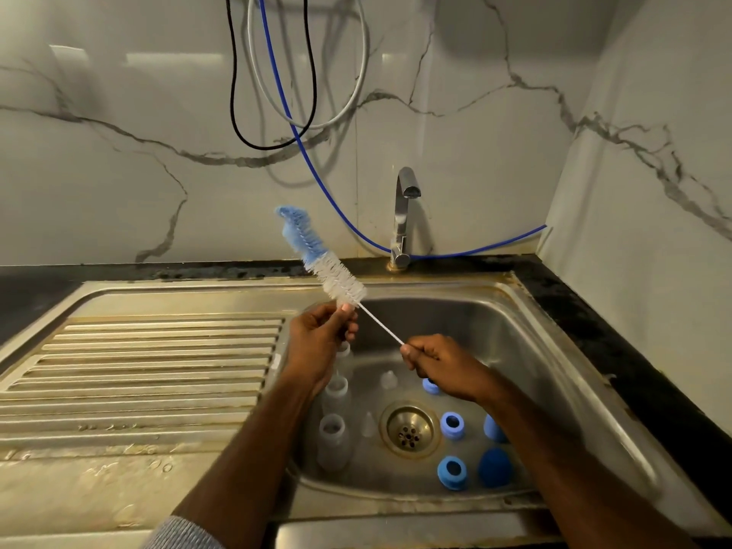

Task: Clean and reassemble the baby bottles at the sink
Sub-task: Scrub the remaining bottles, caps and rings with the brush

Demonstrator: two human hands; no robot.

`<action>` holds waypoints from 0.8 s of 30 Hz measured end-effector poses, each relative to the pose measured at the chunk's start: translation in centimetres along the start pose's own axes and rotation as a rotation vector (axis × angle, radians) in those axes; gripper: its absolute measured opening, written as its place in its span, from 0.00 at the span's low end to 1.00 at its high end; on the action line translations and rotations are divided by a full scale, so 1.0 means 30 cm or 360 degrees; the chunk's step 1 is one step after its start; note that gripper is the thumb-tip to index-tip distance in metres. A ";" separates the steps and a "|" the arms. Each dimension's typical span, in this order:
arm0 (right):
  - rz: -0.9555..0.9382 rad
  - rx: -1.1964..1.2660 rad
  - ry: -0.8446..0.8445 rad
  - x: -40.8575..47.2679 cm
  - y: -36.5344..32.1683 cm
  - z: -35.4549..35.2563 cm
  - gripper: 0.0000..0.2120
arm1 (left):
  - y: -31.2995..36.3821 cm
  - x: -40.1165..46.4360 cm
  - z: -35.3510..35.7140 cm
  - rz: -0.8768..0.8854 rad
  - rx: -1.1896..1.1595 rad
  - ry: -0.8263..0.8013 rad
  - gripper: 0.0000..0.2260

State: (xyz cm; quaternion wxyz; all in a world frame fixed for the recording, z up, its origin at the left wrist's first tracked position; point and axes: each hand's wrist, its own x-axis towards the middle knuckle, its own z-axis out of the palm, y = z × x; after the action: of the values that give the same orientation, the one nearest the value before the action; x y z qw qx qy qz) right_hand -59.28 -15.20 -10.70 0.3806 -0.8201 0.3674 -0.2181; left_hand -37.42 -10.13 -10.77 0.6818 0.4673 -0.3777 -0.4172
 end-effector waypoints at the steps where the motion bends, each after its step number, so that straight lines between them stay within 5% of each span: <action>1: 0.0060 0.0089 -0.0050 -0.002 -0.011 0.008 0.17 | -0.008 -0.004 0.006 0.0180 0.0297 0.0098 0.07; 5: 0.0405 0.0593 -0.0371 -0.004 -0.036 0.028 0.18 | -0.016 -0.013 0.027 0.0811 0.1161 0.0501 0.06; 8: 0.0367 0.0501 -0.0294 0.001 -0.024 0.030 0.18 | -0.012 0.010 0.016 0.0838 0.1178 0.0403 0.06; 14: 0.0087 -0.0294 0.0064 0.012 0.055 -0.014 0.16 | 0.035 0.017 -0.042 -0.0565 -0.0473 -0.0250 0.13; 16: 0.0040 -0.0293 0.0081 0.012 0.052 -0.016 0.16 | 0.041 0.031 -0.052 -0.0711 -0.0651 -0.0277 0.15; 19: -0.0037 -0.0216 0.0025 0.007 0.019 0.001 0.16 | 0.016 0.028 -0.036 -0.0314 -0.0308 -0.0108 0.12; 24: 0.0383 0.0581 -0.0411 -0.004 -0.034 0.041 0.18 | -0.009 0.010 -0.015 0.0805 0.1146 0.0342 0.05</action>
State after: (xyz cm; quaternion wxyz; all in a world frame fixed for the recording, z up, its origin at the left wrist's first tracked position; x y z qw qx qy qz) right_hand -58.13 -14.09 -10.68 0.5892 -0.7093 0.3653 -0.1273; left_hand -36.97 -10.31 -11.11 0.5916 0.6084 -0.5282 -0.0288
